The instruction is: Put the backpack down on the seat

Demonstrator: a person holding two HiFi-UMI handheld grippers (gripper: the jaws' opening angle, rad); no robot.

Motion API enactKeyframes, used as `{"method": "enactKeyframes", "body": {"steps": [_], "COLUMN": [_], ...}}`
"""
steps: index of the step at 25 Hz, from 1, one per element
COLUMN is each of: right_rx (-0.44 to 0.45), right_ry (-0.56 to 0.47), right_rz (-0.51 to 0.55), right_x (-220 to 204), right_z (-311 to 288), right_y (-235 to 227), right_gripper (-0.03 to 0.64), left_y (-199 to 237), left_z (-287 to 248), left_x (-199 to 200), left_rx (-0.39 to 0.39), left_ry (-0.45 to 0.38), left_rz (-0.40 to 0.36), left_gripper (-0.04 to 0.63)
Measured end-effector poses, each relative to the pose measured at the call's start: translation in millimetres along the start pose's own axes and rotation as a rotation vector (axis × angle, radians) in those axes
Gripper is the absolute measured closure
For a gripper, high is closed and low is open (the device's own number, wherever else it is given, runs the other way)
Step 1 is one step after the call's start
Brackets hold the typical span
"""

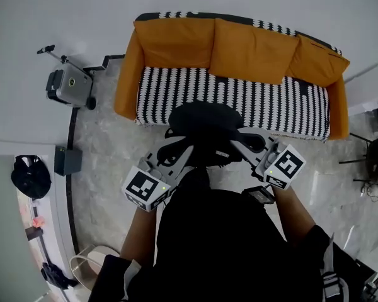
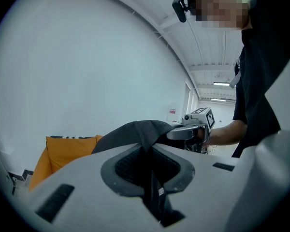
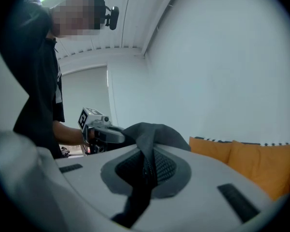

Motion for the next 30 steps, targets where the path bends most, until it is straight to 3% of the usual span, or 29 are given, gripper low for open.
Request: {"method": "enactKeyframes", "body": {"steps": [14,19,30], "right_rx": [-0.010,0.017,0.132], "right_ry": [0.037,0.047,0.051], "right_rz": [-0.029,-0.037,-0.036], "right_x": [19,19,23], "right_z": [-52,-59,-65], "right_y": [-90,-112,-188], "right_gripper": [0.586,0.586,0.586], "left_y": [90,98,115], "left_z": [-60,-73,-122], "left_x": [14,23,32], "left_rx": [-0.014,0.015,0.117], "left_ry": [-0.033,-0.020,0.014], "left_rz": [0.041,0.096,0.067], "left_gripper": [0.541,0.541,0.541]}}
Point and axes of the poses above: the fingertips, and each gripper's own axes: z backward along the fingers, y to its left, x out of its top, the point moved 8 cm from there along z, backward along the fingers, and after that the axes turned 3 degrees about x, right-handed, at the moved point
